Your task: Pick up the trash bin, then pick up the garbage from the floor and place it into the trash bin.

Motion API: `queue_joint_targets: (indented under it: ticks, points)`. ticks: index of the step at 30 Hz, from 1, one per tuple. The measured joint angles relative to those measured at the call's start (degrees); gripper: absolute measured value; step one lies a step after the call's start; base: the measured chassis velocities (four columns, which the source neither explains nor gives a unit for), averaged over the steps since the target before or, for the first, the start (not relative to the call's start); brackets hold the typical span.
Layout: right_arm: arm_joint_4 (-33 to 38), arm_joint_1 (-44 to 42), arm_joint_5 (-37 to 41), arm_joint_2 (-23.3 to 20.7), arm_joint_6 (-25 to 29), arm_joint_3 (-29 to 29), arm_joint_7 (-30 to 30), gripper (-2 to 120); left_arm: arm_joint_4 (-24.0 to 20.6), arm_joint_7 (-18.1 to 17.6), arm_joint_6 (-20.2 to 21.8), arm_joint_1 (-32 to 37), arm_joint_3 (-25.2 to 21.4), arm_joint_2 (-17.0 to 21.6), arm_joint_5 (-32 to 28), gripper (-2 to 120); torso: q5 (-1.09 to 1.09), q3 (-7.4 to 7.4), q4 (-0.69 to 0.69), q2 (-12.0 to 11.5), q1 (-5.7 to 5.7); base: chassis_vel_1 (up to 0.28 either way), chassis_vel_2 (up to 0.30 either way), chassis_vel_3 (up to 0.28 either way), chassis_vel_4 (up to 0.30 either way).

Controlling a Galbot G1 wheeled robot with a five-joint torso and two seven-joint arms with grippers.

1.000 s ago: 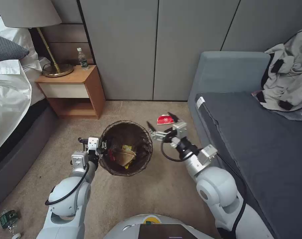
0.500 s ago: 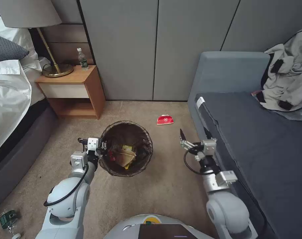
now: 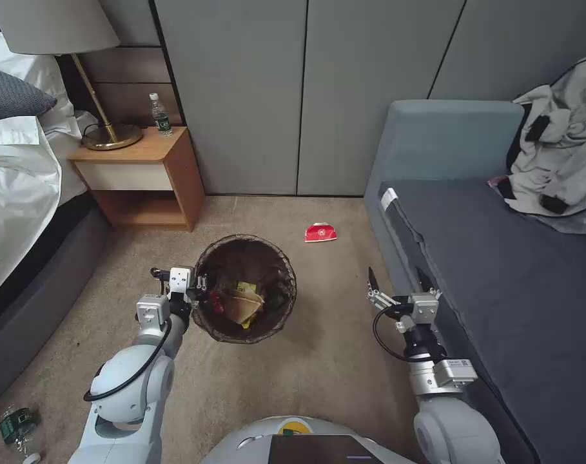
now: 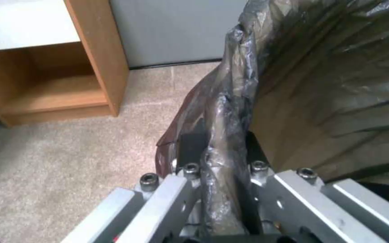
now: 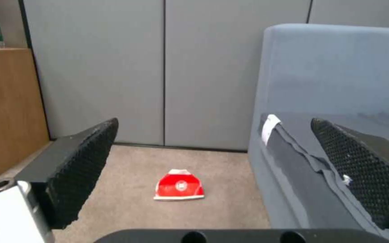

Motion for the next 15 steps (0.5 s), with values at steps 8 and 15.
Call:
queue_joint_targets:
  ticks: [8, 15]
  points:
    - [-0.1, 0.1, 0.7, 0.0, -0.1, -0.2, -0.1, 100, 0.0, 0.0, 0.0, 0.0, 0.2, -0.1, 0.1, 3, -0.01, 0.0, 0.0, 0.0, 0.0, -0.035, 0.031, 0.024, -0.034]
    - [-0.3, 0.0, 0.8, 0.0, -0.4, -0.2, -0.1, 100, -0.1, 0.0, -0.1, 0.0, 0.6, -0.2, 0.3, 3, 0.0, 0.01, 0.0, 0.0, 0.0, -0.163, 0.165, 0.174, -0.162]
